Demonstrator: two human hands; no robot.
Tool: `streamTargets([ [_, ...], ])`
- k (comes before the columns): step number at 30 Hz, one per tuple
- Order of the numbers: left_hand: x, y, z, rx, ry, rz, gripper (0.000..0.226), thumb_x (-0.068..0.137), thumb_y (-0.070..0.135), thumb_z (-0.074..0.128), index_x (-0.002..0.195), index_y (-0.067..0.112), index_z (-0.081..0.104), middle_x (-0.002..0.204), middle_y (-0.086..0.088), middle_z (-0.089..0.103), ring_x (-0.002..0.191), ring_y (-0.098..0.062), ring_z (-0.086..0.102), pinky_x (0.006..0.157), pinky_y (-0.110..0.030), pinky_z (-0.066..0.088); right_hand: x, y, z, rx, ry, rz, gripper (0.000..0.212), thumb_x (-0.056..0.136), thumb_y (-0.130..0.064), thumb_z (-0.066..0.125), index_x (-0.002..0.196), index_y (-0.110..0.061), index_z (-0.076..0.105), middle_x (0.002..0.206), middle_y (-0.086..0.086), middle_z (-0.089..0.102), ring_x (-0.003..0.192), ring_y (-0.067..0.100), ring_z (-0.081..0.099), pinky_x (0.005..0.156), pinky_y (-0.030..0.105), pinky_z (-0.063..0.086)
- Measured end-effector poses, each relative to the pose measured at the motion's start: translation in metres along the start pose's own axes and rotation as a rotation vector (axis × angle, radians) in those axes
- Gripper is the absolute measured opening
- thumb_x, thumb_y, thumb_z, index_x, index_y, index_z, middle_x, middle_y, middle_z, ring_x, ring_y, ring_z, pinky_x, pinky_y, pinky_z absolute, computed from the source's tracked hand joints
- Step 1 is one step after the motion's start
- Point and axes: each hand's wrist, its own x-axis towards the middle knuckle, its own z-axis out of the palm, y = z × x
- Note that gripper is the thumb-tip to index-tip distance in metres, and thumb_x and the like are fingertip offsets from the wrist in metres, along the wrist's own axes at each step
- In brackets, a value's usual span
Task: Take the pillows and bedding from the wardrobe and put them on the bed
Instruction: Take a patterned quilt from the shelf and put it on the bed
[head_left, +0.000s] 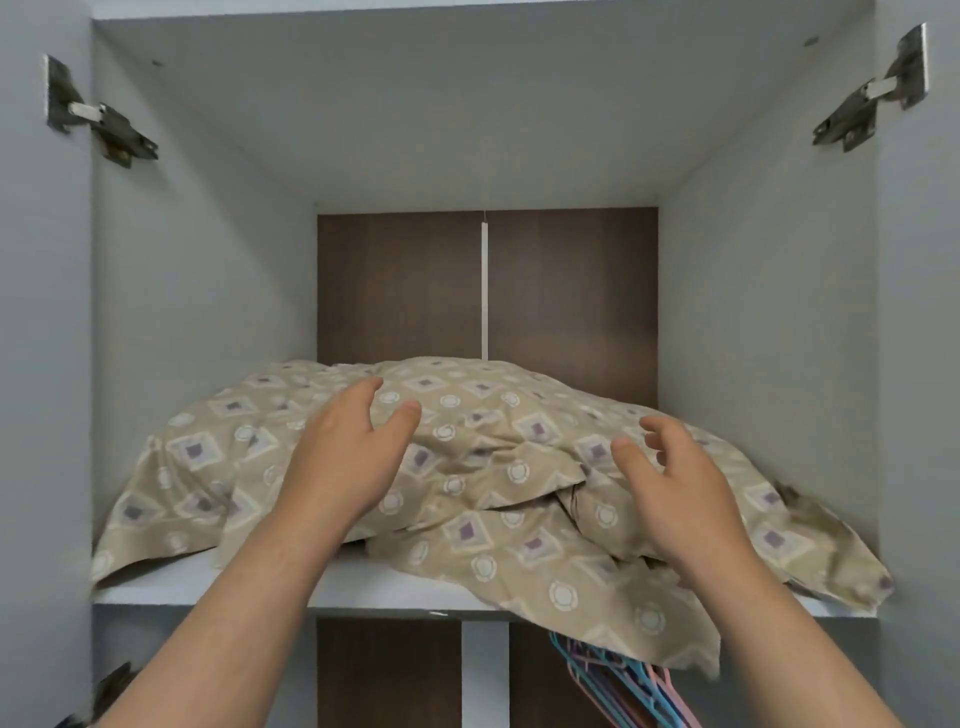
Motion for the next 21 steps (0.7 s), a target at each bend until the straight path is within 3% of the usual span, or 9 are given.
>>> streamTargets([
  [4, 0.082, -0.027, 0.023, 0.231, 0.036, -0.114, 0.073, 0.076, 0.064, 0.036, 0.125, 0.012, 0.052, 0.129, -0.011, 0.057, 0.115, -0.034, 0.052, 0.08, -0.038, 0.04, 0.038, 0.014, 0.027, -0.067, 0.03, 0.012, 0.055, 0.087, -0.052, 0.049, 0.135, -0.026, 0.047, 0.137, -0.001, 0.053, 0.125, 0.018, 0.046, 0.096, 0.037, 0.038],
  [6, 0.123, -0.043, 0.034, 0.314, -0.048, -0.217, 0.079, 0.077, 0.068, 0.034, 0.126, 0.008, 0.053, 0.131, -0.016, 0.056, 0.118, -0.037, 0.05, 0.089, -0.041, 0.041, 0.054, 0.019, 0.038, -0.094, 0.05, 0.022, 0.057, 0.086, -0.054, 0.047, 0.134, -0.025, 0.048, 0.137, -0.001, 0.053, 0.125, 0.019, 0.047, 0.095, 0.038, 0.038],
  [8, 0.15, -0.055, 0.052, 0.243, -0.232, -0.272, 0.091, 0.076, 0.078, 0.034, 0.134, 0.01, 0.052, 0.142, -0.014, 0.049, 0.127, -0.034, 0.045, 0.102, -0.043, 0.035, 0.071, 0.031, 0.043, -0.168, 0.095, 0.068, 0.06, 0.084, -0.056, 0.045, 0.134, -0.022, 0.049, 0.135, 0.004, 0.055, 0.122, 0.024, 0.049, 0.093, 0.039, 0.039],
  [10, 0.159, -0.064, 0.066, 0.236, -0.34, -0.275, 0.103, 0.067, 0.088, 0.033, 0.134, 0.011, 0.052, 0.144, -0.013, 0.047, 0.128, -0.033, 0.045, 0.103, -0.042, 0.033, 0.09, 0.045, 0.041, -0.325, 0.141, 0.169, 0.063, 0.082, -0.056, 0.042, 0.129, -0.015, 0.052, 0.129, 0.012, 0.058, 0.118, 0.034, 0.051, 0.09, 0.04, 0.04],
  [13, 0.172, -0.069, 0.084, 0.378, -0.345, -0.249, 0.117, 0.051, 0.094, 0.035, 0.129, 0.011, 0.056, 0.138, -0.014, 0.053, 0.121, -0.035, 0.051, 0.099, -0.044, 0.037, 0.122, 0.079, 0.027, -0.546, 0.158, 0.39, 0.062, 0.081, -0.053, 0.04, 0.118, -0.007, 0.056, 0.122, 0.023, 0.061, 0.112, 0.041, 0.054, 0.087, 0.041, 0.043],
  [16, 0.188, -0.064, 0.099, 0.36, -0.327, -0.269, 0.096, 0.054, 0.077, 0.058, 0.118, 0.006, 0.063, 0.126, -0.019, 0.06, 0.105, -0.038, 0.059, 0.091, -0.042, 0.044, 0.14, 0.109, 0.02, -0.628, 0.058, 0.538, 0.075, 0.08, -0.062, 0.033, 0.127, -0.009, 0.057, 0.132, 0.019, 0.058, 0.12, 0.037, 0.053, 0.097, 0.041, 0.043],
  [18, 0.197, -0.057, 0.104, 0.354, -0.295, -0.275, 0.084, 0.053, 0.068, 0.063, 0.109, 0.006, 0.066, 0.118, -0.02, 0.063, 0.095, -0.038, 0.06, 0.087, -0.042, 0.047, 0.146, 0.118, 0.024, -0.632, -0.006, 0.556, 0.085, 0.078, -0.071, 0.026, 0.131, -0.012, 0.056, 0.138, 0.014, 0.055, 0.124, 0.035, 0.05, 0.1, 0.042, 0.04],
  [21, 0.199, -0.051, 0.113, 0.391, -0.297, -0.295, 0.102, 0.045, 0.082, 0.055, 0.115, 0.008, 0.065, 0.129, -0.018, 0.059, 0.107, -0.04, 0.058, 0.095, -0.044, 0.043, 0.152, 0.125, 0.032, -0.589, -0.054, 0.526, 0.095, 0.071, -0.08, 0.018, 0.127, -0.016, 0.061, 0.135, 0.009, 0.059, 0.124, 0.031, 0.051, 0.097, 0.042, 0.039],
])
